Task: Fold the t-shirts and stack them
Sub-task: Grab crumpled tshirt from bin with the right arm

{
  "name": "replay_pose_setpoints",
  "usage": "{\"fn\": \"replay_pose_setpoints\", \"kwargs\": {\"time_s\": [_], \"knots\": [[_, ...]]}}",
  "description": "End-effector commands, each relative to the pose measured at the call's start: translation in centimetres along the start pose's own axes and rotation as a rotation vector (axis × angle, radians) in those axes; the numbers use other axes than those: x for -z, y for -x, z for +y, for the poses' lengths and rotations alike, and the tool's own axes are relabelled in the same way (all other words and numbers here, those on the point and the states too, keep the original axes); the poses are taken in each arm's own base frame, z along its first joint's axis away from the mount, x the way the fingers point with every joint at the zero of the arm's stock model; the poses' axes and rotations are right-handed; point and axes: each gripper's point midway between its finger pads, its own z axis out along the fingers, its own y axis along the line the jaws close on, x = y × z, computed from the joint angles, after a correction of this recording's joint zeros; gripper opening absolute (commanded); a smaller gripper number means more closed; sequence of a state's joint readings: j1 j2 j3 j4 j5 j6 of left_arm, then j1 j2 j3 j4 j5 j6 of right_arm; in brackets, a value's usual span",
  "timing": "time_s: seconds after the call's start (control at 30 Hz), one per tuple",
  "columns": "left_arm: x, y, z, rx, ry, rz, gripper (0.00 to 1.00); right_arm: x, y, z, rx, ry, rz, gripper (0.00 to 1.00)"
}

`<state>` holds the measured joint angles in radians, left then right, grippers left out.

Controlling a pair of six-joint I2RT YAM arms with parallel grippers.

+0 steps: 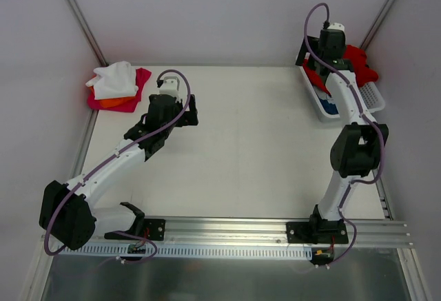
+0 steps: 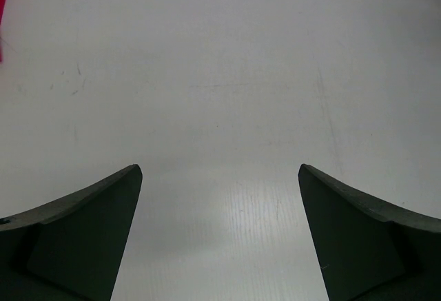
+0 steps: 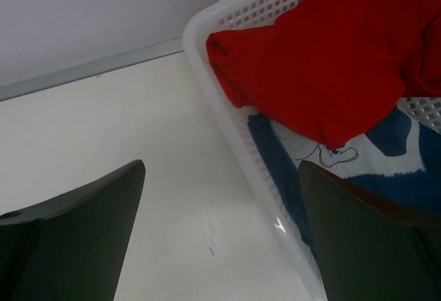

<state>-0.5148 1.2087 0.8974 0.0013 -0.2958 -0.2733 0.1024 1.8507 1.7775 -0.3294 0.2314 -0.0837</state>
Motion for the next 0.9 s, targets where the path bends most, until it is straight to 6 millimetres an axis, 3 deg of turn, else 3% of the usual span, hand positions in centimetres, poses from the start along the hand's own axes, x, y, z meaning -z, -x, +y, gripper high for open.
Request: {"fn": "replay_pose_setpoints", "kwargs": {"time_s": [0.0, 0.07, 0.1, 0.17, 0.2, 0.23, 0.27, 0.53, 0.63, 0.67, 0.73, 0.83, 0.87], "knots": [[0.5, 1.5, 0.2, 0.015, -0.007, -0.044, 0.99, -2.0, 1.4, -0.9, -0.043, 0.03, 0.028, 0.98], [0.4, 1.4, 0.2, 0.013, -0.003, -0.041, 0.99, -4.3, 0.3, -1.7, -0.022, 0.001, 0.061, 0.98], [0.3, 1.4, 0.2, 0.012, -0.004, -0.039, 0.99, -4.8, 1.0, -2.0, -0.014, -0.004, 0.045, 0.98], [0.2, 1.3, 0.2, 0.011, -0.002, -0.036, 0.99, -6.1, 0.8, -3.0, -0.021, -0.02, 0.06, 0.98], [0.0, 1.2, 0.2, 0.013, 0.002, -0.031, 0.99, -7.6, -0.8, -2.8, -0.032, -0.015, 0.099, 0.98], [0.0, 1.1, 0.1, 0.013, 0.001, -0.028, 0.99, -7.9, -0.1, -2.5, -0.042, -0.004, 0.088, 0.96], [-0.1, 1.2, 0.1, 0.015, 0.001, -0.028, 0.99, -8.6, -0.5, -4.1, -0.062, -0.023, 0.105, 0.96], [-1.2, 0.1, 0.0, 0.004, 0.006, 0.01, 0.99, -12.0, -3.0, -5.2, -0.081, -0.033, 0.148, 0.86], [-1.5, -0.3, 0.0, 0.001, 0.006, 0.02, 0.99, -12.0, -3.2, -6.3, -0.101, -0.065, 0.151, 0.83], [-1.5, -0.3, 0.0, 0.0, 0.007, 0.023, 0.99, -12.0, -4.6, -6.7, -0.103, -0.086, 0.178, 0.82], [-1.5, -0.4, 0.0, 0.0, 0.007, 0.023, 0.99, -11.8, -4.8, -7.4, -0.095, -0.116, 0.169, 0.82], [-1.6, -0.7, -0.1, 0.004, 0.002, 0.029, 0.99, -10.1, -4.8, -8.1, -0.09, -0.143, 0.165, 0.81], [-1.6, -0.8, -0.1, 0.005, 0.001, 0.03, 0.99, -8.7, -3.5, -8.1, -0.096, -0.143, 0.134, 0.81]]}}
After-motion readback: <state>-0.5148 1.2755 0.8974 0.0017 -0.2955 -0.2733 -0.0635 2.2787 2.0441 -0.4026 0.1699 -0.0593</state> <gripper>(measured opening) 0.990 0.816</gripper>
